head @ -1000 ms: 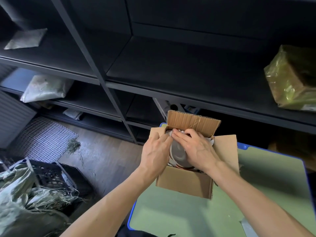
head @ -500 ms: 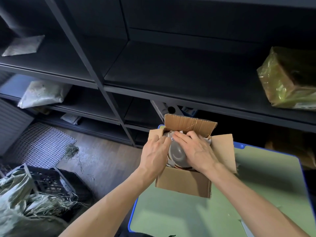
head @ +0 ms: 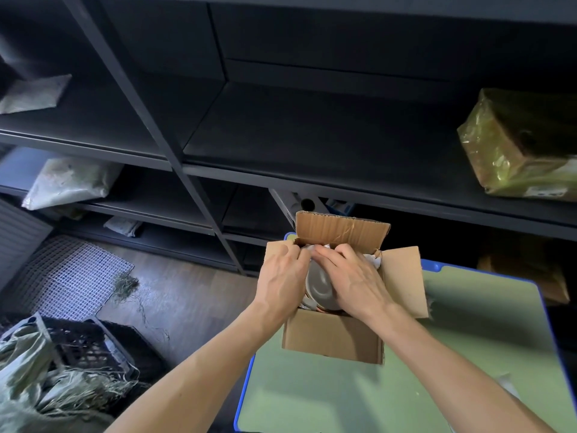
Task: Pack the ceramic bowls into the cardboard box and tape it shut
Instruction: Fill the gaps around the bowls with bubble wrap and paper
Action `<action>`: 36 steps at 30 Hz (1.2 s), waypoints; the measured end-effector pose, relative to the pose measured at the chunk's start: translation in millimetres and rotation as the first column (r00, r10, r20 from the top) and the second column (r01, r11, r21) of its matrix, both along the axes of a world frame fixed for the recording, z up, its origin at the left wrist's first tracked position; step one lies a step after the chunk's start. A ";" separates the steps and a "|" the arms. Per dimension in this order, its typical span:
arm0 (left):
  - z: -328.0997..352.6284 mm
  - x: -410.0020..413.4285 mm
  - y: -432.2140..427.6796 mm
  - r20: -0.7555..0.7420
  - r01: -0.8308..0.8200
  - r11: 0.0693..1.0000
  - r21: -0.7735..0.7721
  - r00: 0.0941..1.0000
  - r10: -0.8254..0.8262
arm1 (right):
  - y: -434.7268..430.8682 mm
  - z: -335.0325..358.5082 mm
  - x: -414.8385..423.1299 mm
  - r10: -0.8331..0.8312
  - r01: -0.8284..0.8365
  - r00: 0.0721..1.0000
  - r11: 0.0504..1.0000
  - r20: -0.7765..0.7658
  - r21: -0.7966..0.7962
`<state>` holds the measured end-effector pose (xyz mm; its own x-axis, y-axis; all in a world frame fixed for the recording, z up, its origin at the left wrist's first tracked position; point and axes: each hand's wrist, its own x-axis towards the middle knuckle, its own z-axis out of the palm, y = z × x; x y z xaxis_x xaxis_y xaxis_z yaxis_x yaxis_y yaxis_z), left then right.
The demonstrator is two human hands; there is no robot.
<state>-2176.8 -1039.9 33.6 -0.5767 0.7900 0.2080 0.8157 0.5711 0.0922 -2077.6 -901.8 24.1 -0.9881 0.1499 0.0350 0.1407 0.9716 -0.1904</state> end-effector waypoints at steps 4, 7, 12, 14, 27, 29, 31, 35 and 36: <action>1.7 0.2 -0.3 0.001 -0.026 0.998 -0.050 1.000 0.026 | -1.1 -0.3 -1.6 -0.022 0.022 1.000 1.000 0.009 -0.012; 0.8 0.8 -3.5 0.039 -0.026 0.997 -0.073 0.999 0.028 | -0.6 4.5 0.7 -0.018 0.018 1.000 1.000 -0.004 -0.004; -3.6 4.7 -15.2 0.126 -0.011 0.999 0.044 0.992 0.006 | 1.5 8.7 10.7 -0.032 0.032 0.999 0.999 -0.025 0.024; -4.2 10.1 -19.6 0.133 -0.023 0.998 0.060 0.991 0.015 | 2.6 10.0 15.3 -0.047 0.048 0.998 0.999 -0.036 0.022; 9.2 78.6 -20.4 0.173 0.107 0.975 0.197 0.975 -0.142 | 23.4 22.2 55.9 -0.107 0.111 0.988 0.993 -0.109 0.028; 9.6 91.7 -16.6 0.181 0.139 0.970 0.201 0.968 -0.176 | 28.2 23.9 67.9 -0.117 0.119 0.985 0.993 -0.124 0.009; 8.8 102.6 -11.2 0.202 0.161 0.969 0.190 0.959 -0.199 | 33.4 28.0 80.5 -0.136 0.138 0.979 0.990 -0.148 -0.003; 13.1 118.7 5.4 0.231 0.218 0.955 0.204 0.937 -0.263 | 43.8 38.1 106.8 -0.208 0.208 0.961 0.978 -0.182 -0.017; 14.9 123.2 10.0 0.238 0.240 0.947 0.215 0.927 -0.289 | 46.2 40.3 114.1 -0.236 0.236 0.956 0.972 -0.176 -0.023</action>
<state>-2053.6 -1029.9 48.6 -0.4047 0.8853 0.2292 0.8669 0.2916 0.4043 -1963.5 -855.6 64.4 -0.9028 0.3781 0.2051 0.3299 0.9145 -0.2341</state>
